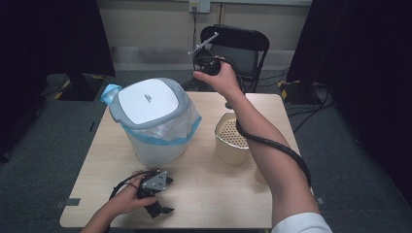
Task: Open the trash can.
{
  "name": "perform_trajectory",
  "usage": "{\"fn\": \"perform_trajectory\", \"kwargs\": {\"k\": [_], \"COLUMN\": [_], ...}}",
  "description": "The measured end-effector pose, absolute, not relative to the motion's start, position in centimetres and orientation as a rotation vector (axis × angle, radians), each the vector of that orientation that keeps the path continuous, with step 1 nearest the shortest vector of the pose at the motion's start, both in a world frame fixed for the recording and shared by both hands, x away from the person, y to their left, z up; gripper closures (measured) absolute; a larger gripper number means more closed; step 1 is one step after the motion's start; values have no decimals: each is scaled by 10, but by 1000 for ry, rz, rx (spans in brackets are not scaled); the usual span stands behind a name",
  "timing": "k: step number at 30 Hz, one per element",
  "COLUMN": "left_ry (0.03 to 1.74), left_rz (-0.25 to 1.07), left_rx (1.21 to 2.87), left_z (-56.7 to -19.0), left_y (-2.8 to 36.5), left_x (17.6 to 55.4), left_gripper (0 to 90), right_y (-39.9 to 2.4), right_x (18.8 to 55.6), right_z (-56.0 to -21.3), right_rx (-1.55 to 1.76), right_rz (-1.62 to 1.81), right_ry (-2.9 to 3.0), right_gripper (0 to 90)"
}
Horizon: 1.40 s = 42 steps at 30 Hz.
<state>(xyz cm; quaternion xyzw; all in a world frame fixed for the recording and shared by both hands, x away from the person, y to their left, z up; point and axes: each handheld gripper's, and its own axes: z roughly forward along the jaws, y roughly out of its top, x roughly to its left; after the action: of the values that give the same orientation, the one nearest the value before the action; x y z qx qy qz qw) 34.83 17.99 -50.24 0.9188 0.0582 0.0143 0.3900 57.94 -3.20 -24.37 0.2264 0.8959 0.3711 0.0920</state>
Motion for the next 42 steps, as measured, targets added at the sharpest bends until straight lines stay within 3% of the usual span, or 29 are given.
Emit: {"fn": "perform_trajectory", "kwargs": {"k": [42], "left_ry": [149], "left_rz": [35], "left_rx": [2334], "left_z": [-502], "left_y": [180], "left_x": [348], "left_gripper": [0], "right_y": [-19], "right_x": [582], "right_z": [-254], "right_rx": [720], "right_rz": [1192], "right_ry": [2641], "right_gripper": [271]}}
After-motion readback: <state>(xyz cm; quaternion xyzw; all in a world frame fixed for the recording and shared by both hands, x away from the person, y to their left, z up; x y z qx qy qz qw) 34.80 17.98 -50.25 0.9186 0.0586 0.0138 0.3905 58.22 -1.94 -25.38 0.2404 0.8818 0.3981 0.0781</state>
